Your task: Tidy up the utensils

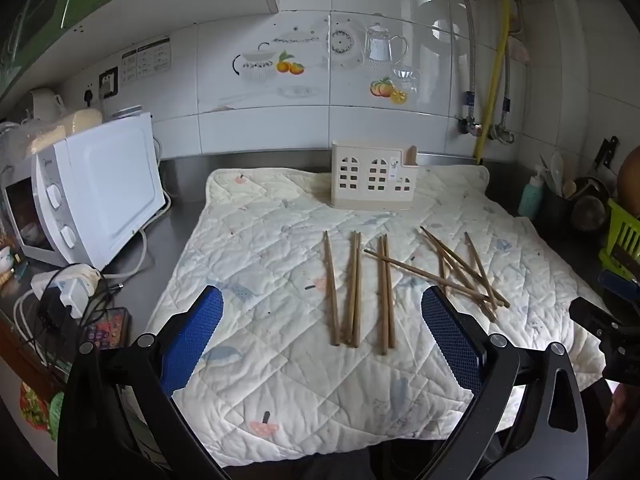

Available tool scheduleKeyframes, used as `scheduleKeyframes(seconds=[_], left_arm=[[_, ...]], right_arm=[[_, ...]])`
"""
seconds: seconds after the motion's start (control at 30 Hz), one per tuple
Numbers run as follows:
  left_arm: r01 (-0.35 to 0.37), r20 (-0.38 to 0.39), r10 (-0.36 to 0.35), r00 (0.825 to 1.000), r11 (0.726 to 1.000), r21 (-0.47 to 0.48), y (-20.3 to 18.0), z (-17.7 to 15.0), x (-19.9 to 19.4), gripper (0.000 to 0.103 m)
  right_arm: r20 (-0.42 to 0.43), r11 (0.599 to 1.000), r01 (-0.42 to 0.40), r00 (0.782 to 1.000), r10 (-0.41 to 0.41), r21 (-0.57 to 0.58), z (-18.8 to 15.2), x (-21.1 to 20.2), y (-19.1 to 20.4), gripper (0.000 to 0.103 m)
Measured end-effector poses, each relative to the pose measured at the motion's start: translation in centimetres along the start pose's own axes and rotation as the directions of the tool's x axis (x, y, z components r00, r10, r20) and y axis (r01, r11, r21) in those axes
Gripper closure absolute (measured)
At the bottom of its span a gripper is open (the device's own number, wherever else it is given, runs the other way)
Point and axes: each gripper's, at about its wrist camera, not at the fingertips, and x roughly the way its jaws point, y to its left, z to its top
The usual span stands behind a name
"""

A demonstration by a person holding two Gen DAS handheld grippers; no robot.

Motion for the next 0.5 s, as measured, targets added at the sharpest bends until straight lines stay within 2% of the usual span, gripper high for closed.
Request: scheduleKeyframes(seconds=[0.23,0.3,0.5], left_arm=[[-0.039,0.022,0.038,0.999,0.999,0.022,-1.0,0.4,0.0,0.005],[0.001,0.015,-0.001,1.0,1.0,-0.021,-0.3,-0.4,-0.4,0.005],[-0.004,0.009,0.004,1.0,1.0,-0.01,-0.2,-0.2,-0.3,0.005]], right_arm=[[0.002,1.0,0.0,1.0,0.0,-0.006,0.1,-0.1,0.1,0.006],[0.001,1.0,-0.002,1.0,0.002,-0.007,0.1,-0.1,0.1,0.006],[0.005,1.0,0.0,1.0,0.0,-0.002,0.1,0.0,-0.2,0.006]])
